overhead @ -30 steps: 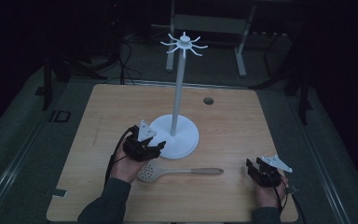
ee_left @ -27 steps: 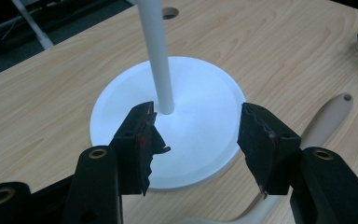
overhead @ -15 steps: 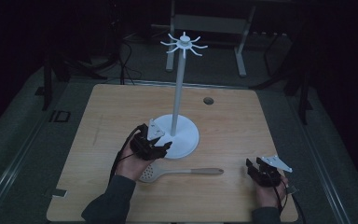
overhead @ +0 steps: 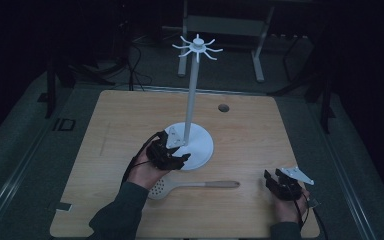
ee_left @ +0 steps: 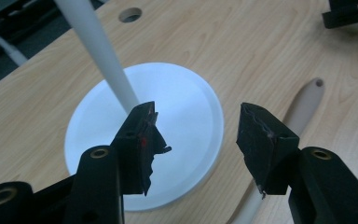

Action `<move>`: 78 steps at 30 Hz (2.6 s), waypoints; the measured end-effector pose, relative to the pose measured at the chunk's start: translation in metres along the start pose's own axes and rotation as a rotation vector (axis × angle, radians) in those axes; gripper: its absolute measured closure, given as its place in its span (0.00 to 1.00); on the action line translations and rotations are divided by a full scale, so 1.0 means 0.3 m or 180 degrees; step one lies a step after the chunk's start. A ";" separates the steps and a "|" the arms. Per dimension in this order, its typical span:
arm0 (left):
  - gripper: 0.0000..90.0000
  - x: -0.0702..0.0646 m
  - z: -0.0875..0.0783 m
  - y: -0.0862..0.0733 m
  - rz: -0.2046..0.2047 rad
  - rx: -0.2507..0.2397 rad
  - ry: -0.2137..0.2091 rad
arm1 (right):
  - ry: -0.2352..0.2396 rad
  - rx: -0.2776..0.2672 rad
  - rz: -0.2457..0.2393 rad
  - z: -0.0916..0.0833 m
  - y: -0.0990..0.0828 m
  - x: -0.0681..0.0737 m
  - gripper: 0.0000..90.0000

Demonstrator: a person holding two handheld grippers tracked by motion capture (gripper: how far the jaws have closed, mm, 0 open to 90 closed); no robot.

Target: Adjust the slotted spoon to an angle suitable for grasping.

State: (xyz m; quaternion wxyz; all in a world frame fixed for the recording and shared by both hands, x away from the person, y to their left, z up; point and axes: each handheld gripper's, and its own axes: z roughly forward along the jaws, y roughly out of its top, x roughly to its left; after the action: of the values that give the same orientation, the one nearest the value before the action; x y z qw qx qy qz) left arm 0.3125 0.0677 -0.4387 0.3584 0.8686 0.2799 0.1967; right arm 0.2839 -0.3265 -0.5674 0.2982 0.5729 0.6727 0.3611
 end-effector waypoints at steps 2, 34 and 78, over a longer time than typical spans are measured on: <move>0.53 -0.001 0.008 0.003 0.0027 0.0021 -0.0066 | 0.0000 0.0001 0.0015 -0.001 0.001 -0.001 0.58; 0.59 -0.056 0.168 0.035 0.0536 0.0647 -0.0598 | -0.0023 0.0005 0.0033 -0.003 0.004 -0.008 0.60; 0.70 -0.129 0.324 0.033 0.0889 0.1247 -0.0850 | -0.0029 0.0071 0.0022 0.001 -0.001 -0.005 0.59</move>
State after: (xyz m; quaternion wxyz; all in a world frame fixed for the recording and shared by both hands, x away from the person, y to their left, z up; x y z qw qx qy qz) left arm 0.3389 -0.0121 -0.5016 0.1866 0.9698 0.1404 0.0701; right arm 0.2842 -0.3280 -0.5677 0.2937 0.5801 0.6733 0.3520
